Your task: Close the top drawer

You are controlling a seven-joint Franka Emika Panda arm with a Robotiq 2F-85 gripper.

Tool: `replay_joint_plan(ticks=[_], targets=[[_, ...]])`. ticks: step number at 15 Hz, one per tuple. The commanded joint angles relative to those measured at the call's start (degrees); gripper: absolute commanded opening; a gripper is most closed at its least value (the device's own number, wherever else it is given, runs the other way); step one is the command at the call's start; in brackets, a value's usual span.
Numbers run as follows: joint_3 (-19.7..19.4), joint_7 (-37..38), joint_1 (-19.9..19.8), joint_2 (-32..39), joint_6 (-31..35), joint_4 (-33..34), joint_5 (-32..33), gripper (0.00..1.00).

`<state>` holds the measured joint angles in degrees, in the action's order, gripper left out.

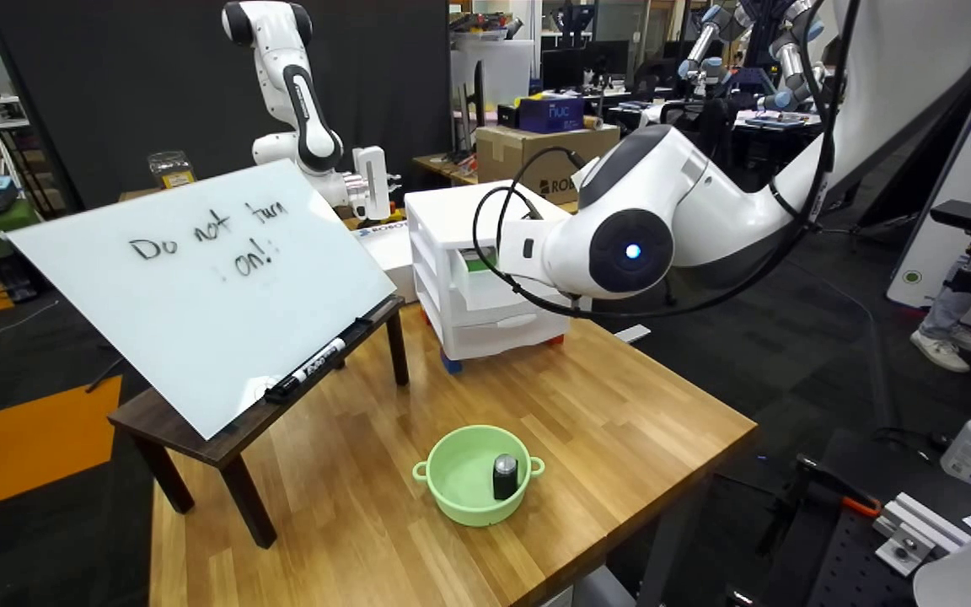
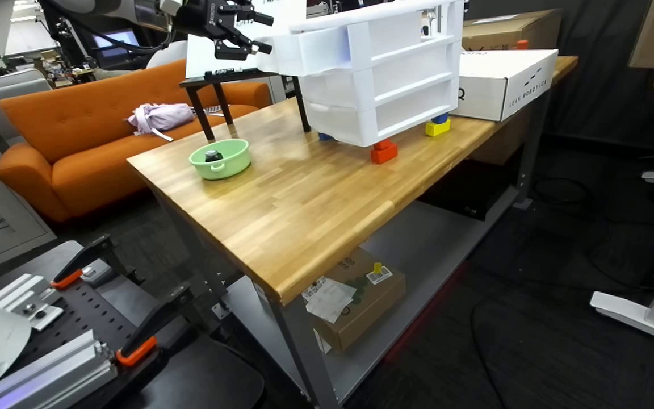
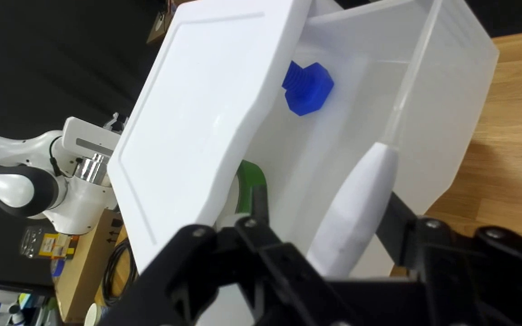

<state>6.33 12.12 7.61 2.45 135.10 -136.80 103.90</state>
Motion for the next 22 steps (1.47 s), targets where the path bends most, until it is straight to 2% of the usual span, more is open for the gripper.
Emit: replay_joint_plan(ticks=[1, 4, 5, 6, 14, 22], targets=[[-0.3, 0.5, -1.1, 0.2, 2.5, 0.7, 1.5, 0.29], [-0.5, 0.7, -1.5, 0.4, 3.4, 0.7, 1.4, 0.08], [-0.6, 1.2, -1.7, 0.4, 3.6, 0.7, 1.5, 0.05], [-0.7, 1.5, -1.7, 0.4, 3.7, 0.8, 1.5, 0.07], [-1.2, 2.0, -2.3, 1.1, 4.3, 1.8, 1.7, 0.07], [-2.4, -1.1, -3.9, 3.6, 5.7, 7.3, 0.7, 0.07]])
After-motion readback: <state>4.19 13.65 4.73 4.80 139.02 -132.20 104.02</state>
